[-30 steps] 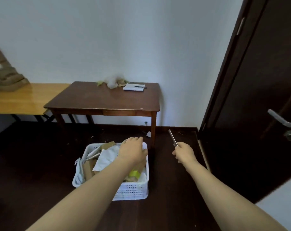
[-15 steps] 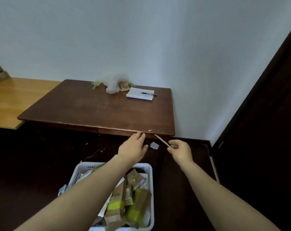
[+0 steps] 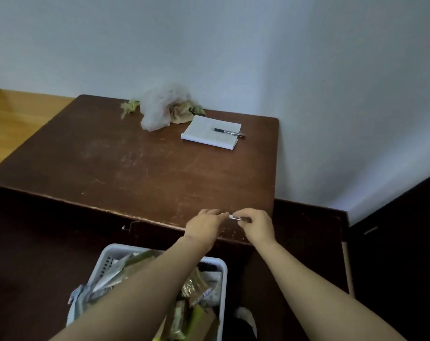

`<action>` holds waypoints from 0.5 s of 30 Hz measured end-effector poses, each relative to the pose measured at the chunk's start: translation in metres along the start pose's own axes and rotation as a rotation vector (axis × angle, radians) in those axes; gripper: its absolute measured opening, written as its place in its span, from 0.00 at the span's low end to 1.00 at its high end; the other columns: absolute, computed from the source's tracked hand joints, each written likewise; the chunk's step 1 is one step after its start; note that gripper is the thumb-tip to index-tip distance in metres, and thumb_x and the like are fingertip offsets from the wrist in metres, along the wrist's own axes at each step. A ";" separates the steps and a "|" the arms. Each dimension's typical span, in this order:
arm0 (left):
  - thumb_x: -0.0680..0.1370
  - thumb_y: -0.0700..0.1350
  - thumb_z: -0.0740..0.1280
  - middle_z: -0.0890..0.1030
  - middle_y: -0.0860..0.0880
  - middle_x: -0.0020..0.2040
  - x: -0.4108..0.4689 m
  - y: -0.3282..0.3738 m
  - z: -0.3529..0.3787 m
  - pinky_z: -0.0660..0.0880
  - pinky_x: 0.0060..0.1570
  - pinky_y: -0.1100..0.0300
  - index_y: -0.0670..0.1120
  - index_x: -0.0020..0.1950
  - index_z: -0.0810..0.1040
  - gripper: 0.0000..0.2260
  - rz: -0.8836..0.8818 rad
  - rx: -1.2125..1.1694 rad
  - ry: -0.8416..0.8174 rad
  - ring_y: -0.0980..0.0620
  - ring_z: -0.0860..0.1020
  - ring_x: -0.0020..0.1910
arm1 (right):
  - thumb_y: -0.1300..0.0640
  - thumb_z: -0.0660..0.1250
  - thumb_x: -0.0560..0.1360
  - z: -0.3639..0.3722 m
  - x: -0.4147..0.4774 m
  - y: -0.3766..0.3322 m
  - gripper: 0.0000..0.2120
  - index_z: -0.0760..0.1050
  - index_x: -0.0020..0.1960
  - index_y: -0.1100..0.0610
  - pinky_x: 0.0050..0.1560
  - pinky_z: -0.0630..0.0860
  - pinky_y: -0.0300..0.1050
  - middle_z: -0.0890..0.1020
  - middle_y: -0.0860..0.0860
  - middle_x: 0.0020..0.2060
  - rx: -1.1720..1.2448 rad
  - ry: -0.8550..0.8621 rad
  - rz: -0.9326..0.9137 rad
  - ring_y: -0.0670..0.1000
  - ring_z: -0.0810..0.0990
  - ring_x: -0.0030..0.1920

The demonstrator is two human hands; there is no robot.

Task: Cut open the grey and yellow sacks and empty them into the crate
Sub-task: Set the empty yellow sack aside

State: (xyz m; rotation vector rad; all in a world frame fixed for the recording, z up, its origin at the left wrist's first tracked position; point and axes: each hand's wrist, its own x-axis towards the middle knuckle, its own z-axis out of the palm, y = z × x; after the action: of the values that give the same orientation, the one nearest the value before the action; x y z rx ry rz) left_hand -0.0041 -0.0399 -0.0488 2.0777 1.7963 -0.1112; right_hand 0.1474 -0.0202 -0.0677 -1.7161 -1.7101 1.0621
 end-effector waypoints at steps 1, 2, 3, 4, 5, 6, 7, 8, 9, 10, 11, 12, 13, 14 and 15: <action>0.82 0.43 0.57 0.65 0.50 0.73 0.017 0.000 0.000 0.66 0.64 0.54 0.55 0.76 0.60 0.23 -0.022 0.031 -0.018 0.48 0.59 0.73 | 0.70 0.69 0.70 0.000 0.016 0.004 0.10 0.84 0.47 0.59 0.47 0.71 0.34 0.85 0.53 0.45 -0.009 -0.035 -0.015 0.51 0.82 0.48; 0.81 0.42 0.57 0.67 0.49 0.72 0.033 0.000 0.000 0.66 0.63 0.55 0.55 0.76 0.60 0.23 -0.042 0.068 -0.028 0.47 0.60 0.72 | 0.69 0.69 0.70 0.001 0.031 0.008 0.10 0.84 0.46 0.59 0.48 0.72 0.35 0.85 0.53 0.44 -0.017 -0.068 -0.029 0.51 0.82 0.48; 0.81 0.43 0.58 0.68 0.49 0.70 0.048 -0.001 -0.001 0.66 0.63 0.55 0.56 0.75 0.61 0.23 -0.060 0.092 -0.048 0.46 0.62 0.71 | 0.69 0.70 0.71 0.002 0.045 0.013 0.09 0.84 0.47 0.58 0.49 0.72 0.36 0.85 0.53 0.45 -0.024 -0.101 -0.043 0.51 0.81 0.49; 0.81 0.43 0.58 0.69 0.48 0.68 0.063 -0.003 -0.002 0.66 0.62 0.55 0.56 0.74 0.63 0.22 -0.075 0.096 -0.079 0.46 0.65 0.69 | 0.67 0.70 0.71 0.003 0.058 0.016 0.09 0.84 0.48 0.57 0.51 0.72 0.38 0.85 0.53 0.46 -0.042 -0.141 -0.051 0.52 0.80 0.50; 0.81 0.44 0.58 0.71 0.48 0.66 0.076 -0.005 -0.003 0.67 0.61 0.54 0.57 0.73 0.65 0.21 -0.088 0.091 -0.107 0.45 0.67 0.68 | 0.66 0.70 0.72 0.004 0.069 0.019 0.09 0.84 0.49 0.56 0.54 0.71 0.39 0.84 0.52 0.47 -0.071 -0.179 -0.060 0.51 0.79 0.51; 0.80 0.44 0.59 0.71 0.47 0.64 0.087 -0.007 -0.003 0.68 0.59 0.54 0.57 0.72 0.67 0.20 -0.094 0.093 -0.127 0.44 0.69 0.66 | 0.65 0.69 0.73 0.005 0.079 0.021 0.09 0.84 0.49 0.54 0.55 0.71 0.39 0.84 0.52 0.48 -0.102 -0.212 -0.072 0.51 0.78 0.52; 0.80 0.44 0.60 0.72 0.47 0.62 0.095 -0.008 -0.002 0.69 0.58 0.54 0.57 0.71 0.68 0.20 -0.095 0.111 -0.134 0.44 0.70 0.64 | 0.64 0.69 0.73 0.005 0.088 0.024 0.10 0.84 0.50 0.54 0.56 0.70 0.39 0.83 0.52 0.49 -0.125 -0.228 -0.092 0.51 0.78 0.53; 0.79 0.43 0.61 0.72 0.48 0.62 0.102 -0.009 -0.001 0.69 0.58 0.53 0.56 0.71 0.68 0.20 -0.096 0.139 -0.130 0.45 0.71 0.64 | 0.65 0.68 0.73 0.005 0.095 0.026 0.10 0.84 0.50 0.54 0.56 0.69 0.37 0.83 0.51 0.49 -0.143 -0.223 -0.124 0.51 0.77 0.53; 0.79 0.43 0.61 0.72 0.48 0.62 0.109 -0.011 0.001 0.70 0.57 0.53 0.55 0.71 0.68 0.21 -0.101 0.158 -0.117 0.45 0.70 0.63 | 0.67 0.67 0.73 0.005 0.101 0.027 0.12 0.84 0.50 0.54 0.55 0.68 0.36 0.84 0.51 0.49 -0.159 -0.201 -0.171 0.51 0.76 0.54; 0.79 0.43 0.61 0.71 0.48 0.63 0.114 -0.011 0.003 0.70 0.56 0.53 0.54 0.71 0.67 0.20 -0.112 0.163 -0.107 0.46 0.69 0.64 | 0.69 0.66 0.72 0.005 0.105 0.028 0.14 0.84 0.51 0.55 0.55 0.68 0.36 0.84 0.50 0.51 -0.184 -0.183 -0.223 0.52 0.76 0.54; 0.80 0.43 0.59 0.69 0.48 0.65 0.118 -0.012 0.005 0.71 0.56 0.53 0.53 0.71 0.67 0.19 -0.124 0.157 -0.092 0.46 0.68 0.65 | 0.71 0.64 0.72 0.006 0.109 0.029 0.17 0.83 0.53 0.56 0.57 0.68 0.38 0.83 0.51 0.53 -0.225 -0.182 -0.287 0.54 0.75 0.56; 0.81 0.44 0.57 0.66 0.47 0.68 0.120 -0.012 0.007 0.71 0.57 0.53 0.51 0.72 0.66 0.19 -0.134 0.148 -0.081 0.46 0.65 0.67 | 0.71 0.62 0.73 0.006 0.112 0.030 0.18 0.82 0.56 0.56 0.61 0.67 0.42 0.82 0.51 0.57 -0.284 -0.208 -0.351 0.55 0.75 0.59; 0.81 0.43 0.56 0.63 0.46 0.71 0.120 -0.012 0.009 0.71 0.58 0.53 0.49 0.73 0.64 0.19 -0.130 0.141 -0.064 0.46 0.62 0.70 | 0.71 0.61 0.74 0.005 0.114 0.031 0.19 0.80 0.59 0.56 0.65 0.65 0.44 0.80 0.52 0.61 -0.339 -0.235 -0.405 0.55 0.73 0.63; 0.81 0.43 0.56 0.60 0.46 0.72 0.118 -0.012 0.011 0.70 0.60 0.54 0.47 0.74 0.61 0.20 -0.116 0.149 -0.043 0.46 0.58 0.72 | 0.70 0.60 0.74 0.004 0.115 0.033 0.19 0.79 0.61 0.57 0.69 0.62 0.46 0.77 0.53 0.64 -0.381 -0.252 -0.446 0.56 0.71 0.66; 0.81 0.42 0.55 0.58 0.45 0.74 0.115 -0.014 0.014 0.67 0.64 0.54 0.45 0.75 0.58 0.22 -0.090 0.170 -0.017 0.46 0.56 0.73 | 0.71 0.61 0.74 0.003 0.114 0.035 0.19 0.78 0.62 0.59 0.70 0.61 0.49 0.75 0.54 0.66 -0.413 -0.254 -0.490 0.57 0.70 0.68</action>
State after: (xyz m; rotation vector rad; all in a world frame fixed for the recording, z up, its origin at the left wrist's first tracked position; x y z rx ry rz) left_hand 0.0057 0.0639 -0.1006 2.1013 1.9305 -0.3158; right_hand 0.1556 0.0876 -0.1178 -1.2945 -2.4853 0.7560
